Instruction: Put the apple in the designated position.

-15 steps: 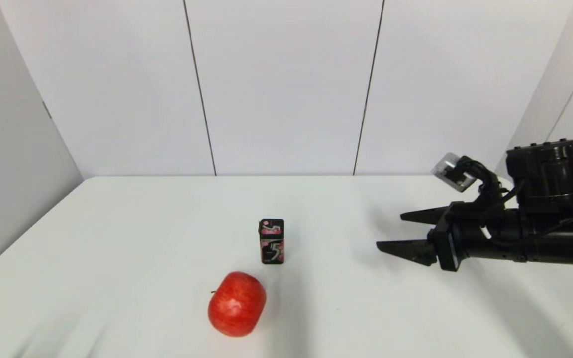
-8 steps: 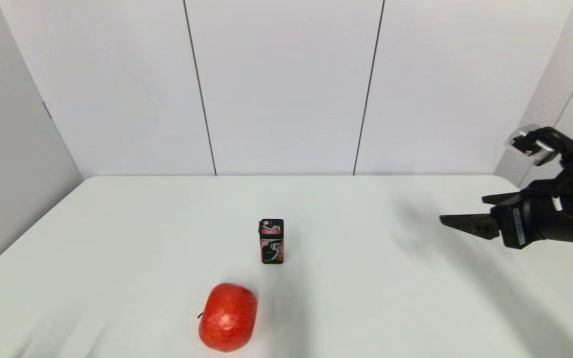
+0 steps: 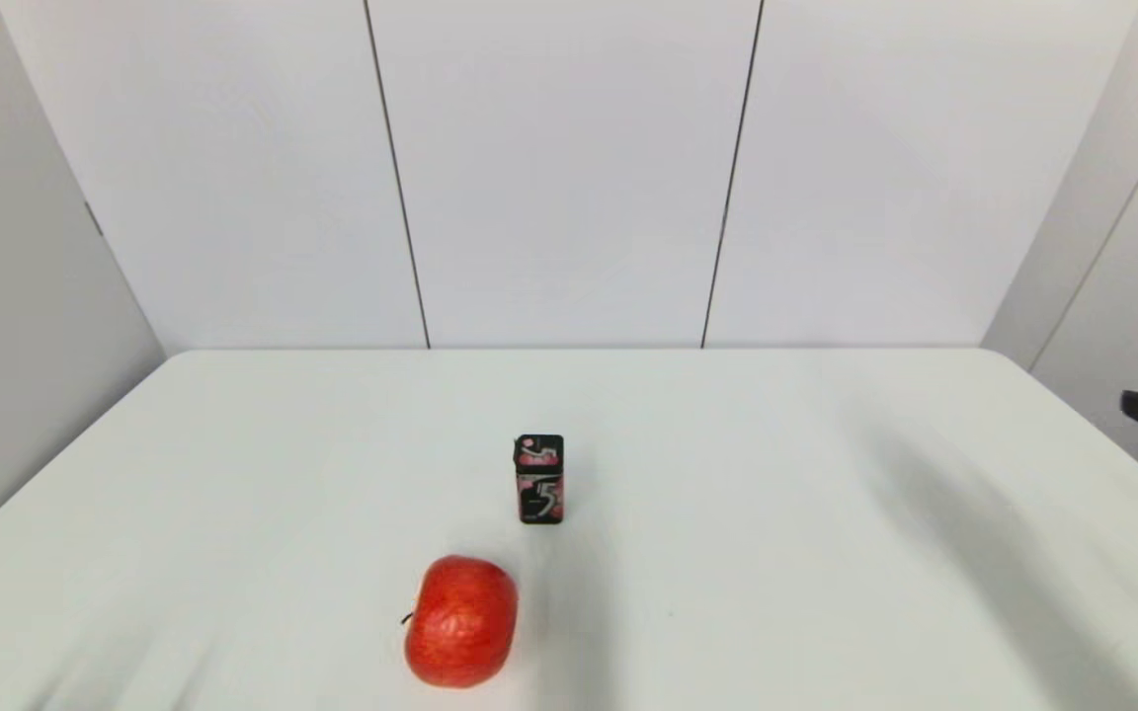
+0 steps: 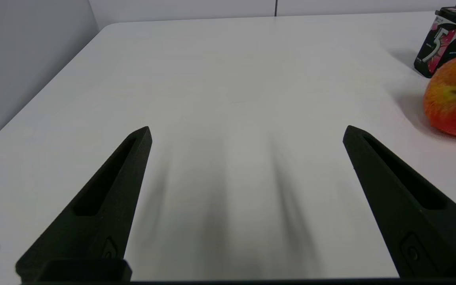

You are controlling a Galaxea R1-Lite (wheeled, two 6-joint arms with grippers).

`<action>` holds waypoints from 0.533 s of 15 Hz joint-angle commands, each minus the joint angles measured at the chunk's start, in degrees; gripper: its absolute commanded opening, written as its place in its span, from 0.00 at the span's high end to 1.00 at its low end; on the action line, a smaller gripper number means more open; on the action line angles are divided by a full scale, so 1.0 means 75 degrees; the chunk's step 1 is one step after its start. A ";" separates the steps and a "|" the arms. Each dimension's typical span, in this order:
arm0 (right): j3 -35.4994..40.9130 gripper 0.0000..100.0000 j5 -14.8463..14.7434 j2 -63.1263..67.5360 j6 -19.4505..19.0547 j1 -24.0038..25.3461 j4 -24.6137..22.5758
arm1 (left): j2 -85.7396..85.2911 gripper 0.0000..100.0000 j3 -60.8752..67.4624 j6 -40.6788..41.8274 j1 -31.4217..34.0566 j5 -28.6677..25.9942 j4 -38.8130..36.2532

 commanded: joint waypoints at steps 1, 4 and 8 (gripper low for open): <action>0.1848 0.00 -0.0270 -0.3248 0.0043 -0.0134 0.0022 | 0.0010 0.00 0.0001 0.0001 0.0000 0.0000 -0.0002; 0.3266 0.00 -0.0270 -0.4525 0.0008 -0.0251 -0.0072 | 0.0010 0.00 0.0001 0.0001 0.0000 0.0000 -0.0002; 0.5528 0.00 -0.0164 -0.5463 -0.0004 -0.0087 -0.1642 | 0.0010 0.00 0.0001 0.0001 0.0000 0.0000 -0.0002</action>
